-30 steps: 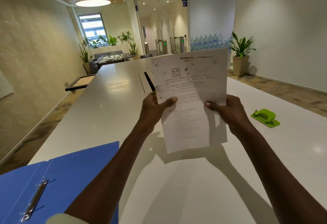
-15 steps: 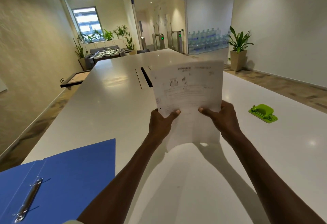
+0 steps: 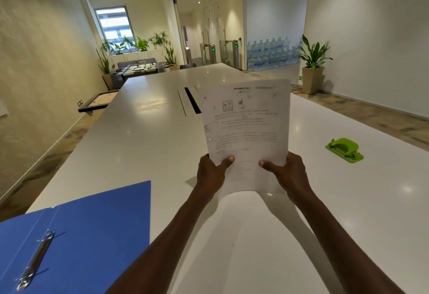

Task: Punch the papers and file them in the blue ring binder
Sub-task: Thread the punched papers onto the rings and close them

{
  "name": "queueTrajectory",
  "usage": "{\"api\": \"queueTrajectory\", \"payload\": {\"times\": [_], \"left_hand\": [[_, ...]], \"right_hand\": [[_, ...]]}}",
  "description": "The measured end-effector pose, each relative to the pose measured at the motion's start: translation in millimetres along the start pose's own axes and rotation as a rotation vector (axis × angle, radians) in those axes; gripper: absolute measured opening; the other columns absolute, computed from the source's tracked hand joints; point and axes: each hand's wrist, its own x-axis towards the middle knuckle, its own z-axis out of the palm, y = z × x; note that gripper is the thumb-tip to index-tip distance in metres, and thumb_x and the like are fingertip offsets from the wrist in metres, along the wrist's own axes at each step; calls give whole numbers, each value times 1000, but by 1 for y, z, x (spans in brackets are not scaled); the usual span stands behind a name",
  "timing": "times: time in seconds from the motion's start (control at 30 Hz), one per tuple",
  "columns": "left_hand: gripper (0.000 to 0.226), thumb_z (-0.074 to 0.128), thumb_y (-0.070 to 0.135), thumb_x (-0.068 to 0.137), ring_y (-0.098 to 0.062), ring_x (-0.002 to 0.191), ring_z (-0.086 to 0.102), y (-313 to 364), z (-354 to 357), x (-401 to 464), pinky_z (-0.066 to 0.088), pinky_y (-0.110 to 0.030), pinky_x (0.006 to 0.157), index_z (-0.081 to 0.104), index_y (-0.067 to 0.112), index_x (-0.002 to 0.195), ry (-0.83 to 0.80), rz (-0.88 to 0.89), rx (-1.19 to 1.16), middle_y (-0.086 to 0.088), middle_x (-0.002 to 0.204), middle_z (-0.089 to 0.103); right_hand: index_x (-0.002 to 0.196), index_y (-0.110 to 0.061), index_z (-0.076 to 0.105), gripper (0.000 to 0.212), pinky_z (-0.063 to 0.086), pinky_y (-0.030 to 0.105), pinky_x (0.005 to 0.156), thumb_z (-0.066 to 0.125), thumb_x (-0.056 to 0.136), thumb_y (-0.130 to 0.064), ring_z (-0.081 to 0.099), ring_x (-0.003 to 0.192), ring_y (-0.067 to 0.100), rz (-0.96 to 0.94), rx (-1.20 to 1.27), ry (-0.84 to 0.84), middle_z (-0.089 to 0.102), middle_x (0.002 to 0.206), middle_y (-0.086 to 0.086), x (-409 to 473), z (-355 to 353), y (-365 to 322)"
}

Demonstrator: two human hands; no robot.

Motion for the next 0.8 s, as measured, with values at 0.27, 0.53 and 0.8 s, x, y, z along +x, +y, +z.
{"api": "queueTrajectory", "payload": {"times": [0.27,0.53,0.8], "left_hand": [[46,80,15,78,-20,103,69,12,-53,-4,55,-39,93,66,15,122,-148,-144,-146,0,112,73],[45,76,4,80,-27,107,69,10,-94,-22,53,-46,97,64,8,123,-256,-211,-282,-9,116,72],[27,59,16,96,-23,92,73,1,-179,-35,58,-39,86,66,2,118,-63,-299,-398,-10,104,75]], "right_hand": [[124,-20,57,41,46,18,69,70,86,-25,63,98,11,-129,-105,-180,64,114,-11,-6,3,-43],[119,-26,56,33,49,28,74,65,88,-26,63,99,10,-110,-88,-204,65,114,-11,-23,24,-64],[117,-27,59,32,48,24,71,65,86,-20,65,97,7,-47,-35,-251,68,109,-15,-66,79,-81]]}}
